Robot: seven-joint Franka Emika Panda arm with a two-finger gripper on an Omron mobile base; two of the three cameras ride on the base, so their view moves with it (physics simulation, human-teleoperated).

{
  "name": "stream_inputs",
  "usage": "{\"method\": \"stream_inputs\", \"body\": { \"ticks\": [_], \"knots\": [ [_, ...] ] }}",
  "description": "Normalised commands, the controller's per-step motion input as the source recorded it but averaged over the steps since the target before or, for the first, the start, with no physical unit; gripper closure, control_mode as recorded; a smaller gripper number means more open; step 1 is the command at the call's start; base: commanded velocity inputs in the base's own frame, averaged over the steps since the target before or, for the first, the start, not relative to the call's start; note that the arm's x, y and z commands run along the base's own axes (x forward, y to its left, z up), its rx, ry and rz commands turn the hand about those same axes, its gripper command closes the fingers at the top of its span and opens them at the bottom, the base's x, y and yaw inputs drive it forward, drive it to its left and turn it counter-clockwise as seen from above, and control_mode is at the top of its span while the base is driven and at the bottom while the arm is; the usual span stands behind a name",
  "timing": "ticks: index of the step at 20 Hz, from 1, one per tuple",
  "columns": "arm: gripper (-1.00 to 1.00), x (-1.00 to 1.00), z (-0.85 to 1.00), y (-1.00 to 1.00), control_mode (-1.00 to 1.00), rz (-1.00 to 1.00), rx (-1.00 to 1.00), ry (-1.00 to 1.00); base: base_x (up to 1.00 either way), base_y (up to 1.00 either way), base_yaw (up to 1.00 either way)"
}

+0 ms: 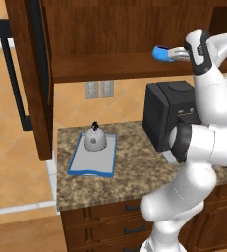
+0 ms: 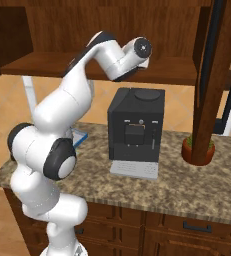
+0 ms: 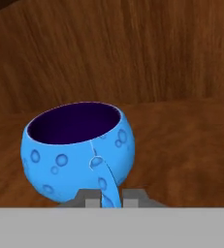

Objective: Pick the kettle from the counter and place it on the tray. Then pick the mug from the cabinet and place it on the tray. Then close the cabinet doors.

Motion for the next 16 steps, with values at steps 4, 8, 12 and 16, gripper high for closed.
{"method": "stream_inputs", "body": {
  "ticks": [4, 8, 12, 16],
  "knots": [
    [1.0, -0.69, 0.01, 0.35, -1.0, 0.0, 0.0, -0.1, 0.0, 0.0, 0.0],
    [1.0, -0.75, 0.0, 0.43, -1.0, 0.0, 0.0, -0.05, 0.0, 0.0, 0.0],
    [1.0, -0.73, 0.03, 0.45, -1.0, 0.03, 0.0, -0.06, 0.0, 0.0, 0.0],
    [1.0, -0.76, 0.0, 0.5, -1.0, 0.05, 0.0, -0.08, 0.0, 0.0, 0.0]
  ]
}}
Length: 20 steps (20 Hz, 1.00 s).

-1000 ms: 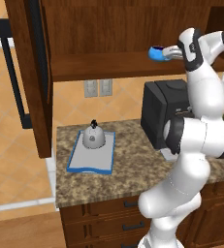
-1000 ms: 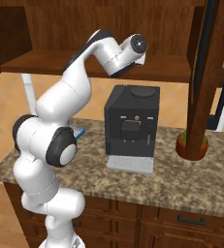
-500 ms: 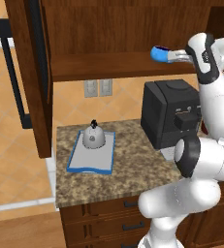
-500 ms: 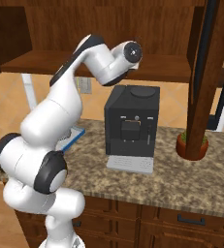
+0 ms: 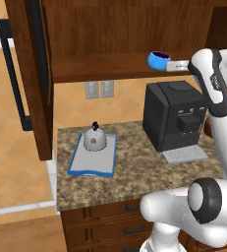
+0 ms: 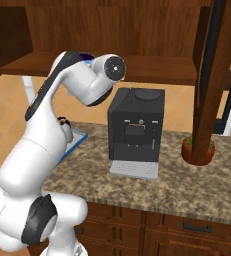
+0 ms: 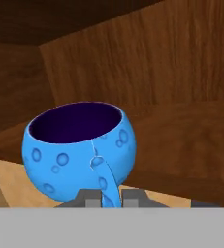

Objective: Pick the kettle from the counter and place it on the tray. Then pick the mug from the cabinet and place it on the tray. Then close the cabinet doors.

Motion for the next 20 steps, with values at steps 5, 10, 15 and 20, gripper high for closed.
{"method": "stream_inputs", "body": {
  "ticks": [5, 10, 15, 20],
  "knots": [
    [1.0, -0.82, 0.0, 0.54, -1.0, 0.05, 0.0, -0.07, 0.0, 0.0, 0.0],
    [1.0, -0.75, -0.01, 0.58, -1.0, 0.01, -0.02, 0.0, 0.0, 0.0, 0.0],
    [1.0, -0.73, -0.04, 0.55, -1.0, 0.02, -0.01, 0.0, 0.0, 0.0, 0.0],
    [1.0, -0.69, -0.17, 0.47, -1.0, 0.01, 0.0, 0.0, 0.0, 0.0, 0.0]
  ]
}}
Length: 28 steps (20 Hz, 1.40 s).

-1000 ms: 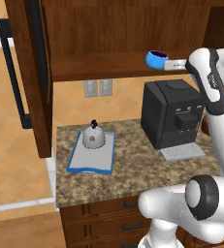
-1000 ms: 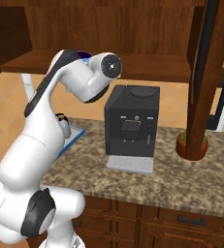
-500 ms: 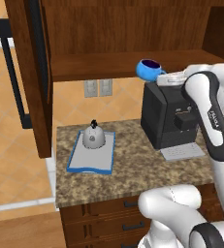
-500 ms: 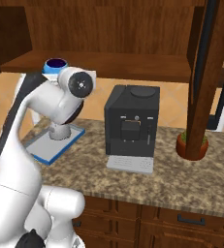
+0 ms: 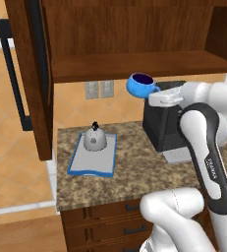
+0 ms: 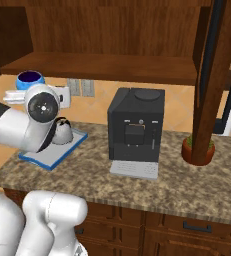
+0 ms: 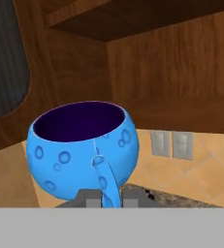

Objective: Pick the kettle from the counter and place it on the tray. Then pick the mug from the cabinet and place it on the tray. Then close the cabinet doors.

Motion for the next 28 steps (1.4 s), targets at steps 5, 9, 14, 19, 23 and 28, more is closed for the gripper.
{"method": "stream_inputs", "body": {
  "ticks": [5, 9, 14, 19, 23, 28],
  "knots": [
    [1.0, -0.55, -0.34, 0.37, -1.0, 0.02, -0.03, 0.03, 0.0, 0.0, 0.0],
    [1.0, -0.29, -0.43, 0.19, -1.0, 0.05, -0.06, 0.12, 0.0, 0.0, 0.0],
    [1.0, -0.02, -0.46, 0.08, -1.0, 0.1, -0.03, 0.17, 0.0, 0.0, 0.0],
    [1.0, 0.02, -0.56, 0.17, -1.0, 0.11, -0.09, 0.06, 0.0, 0.0, 0.0],
    [1.0, 0.03, -0.6, 0.23, -1.0, 0.03, -0.08, 0.0, 0.0, 0.0, 0.0],
    [1.0, 0.21, -0.56, 0.11, -1.0, 0.0, -0.06, -0.01, 0.0, 0.0, 0.0]
  ]
}}
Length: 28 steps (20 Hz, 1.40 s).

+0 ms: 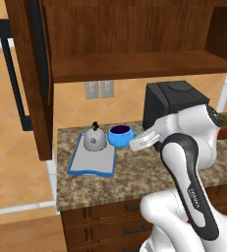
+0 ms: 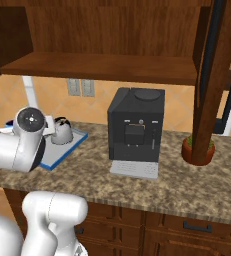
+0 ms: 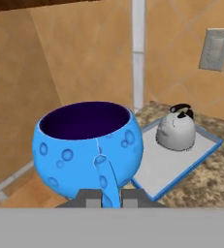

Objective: Pick the kettle from the counter and place it on the tray. Then pick the mug from the cabinet and place it on the tray. Then close the cabinet doors.

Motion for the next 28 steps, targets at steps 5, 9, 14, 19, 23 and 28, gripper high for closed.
{"method": "stream_inputs", "body": {
  "ticks": [5, 9, 14, 19, 23, 28],
  "knots": [
    [1.0, 0.23, -0.43, 0.0, -1.0, 0.0, -0.01, 0.0, 0.0, 0.0, 0.0],
    [1.0, 0.16, -0.52, 0.12, -1.0, 0.0, 0.0, 0.0, 0.0, 0.0, 0.0],
    [1.0, 0.17, -0.52, 0.17, -1.0, 0.0, 0.0, -0.02, 0.0, 0.0, 0.0],
    [1.0, 0.33, -0.38, 0.03, -1.0, 0.0, 0.0, -0.06, 0.0, 0.0, 0.0],
    [1.0, 0.31, -0.46, 0.0, -1.0, 0.0, 0.0, -0.1, 0.0, 0.0, 0.0],
    [1.0, 0.41, -0.47, 0.14, -1.0, 0.0, 0.0, 0.0, 0.0, 0.0, 0.0]
  ]
}}
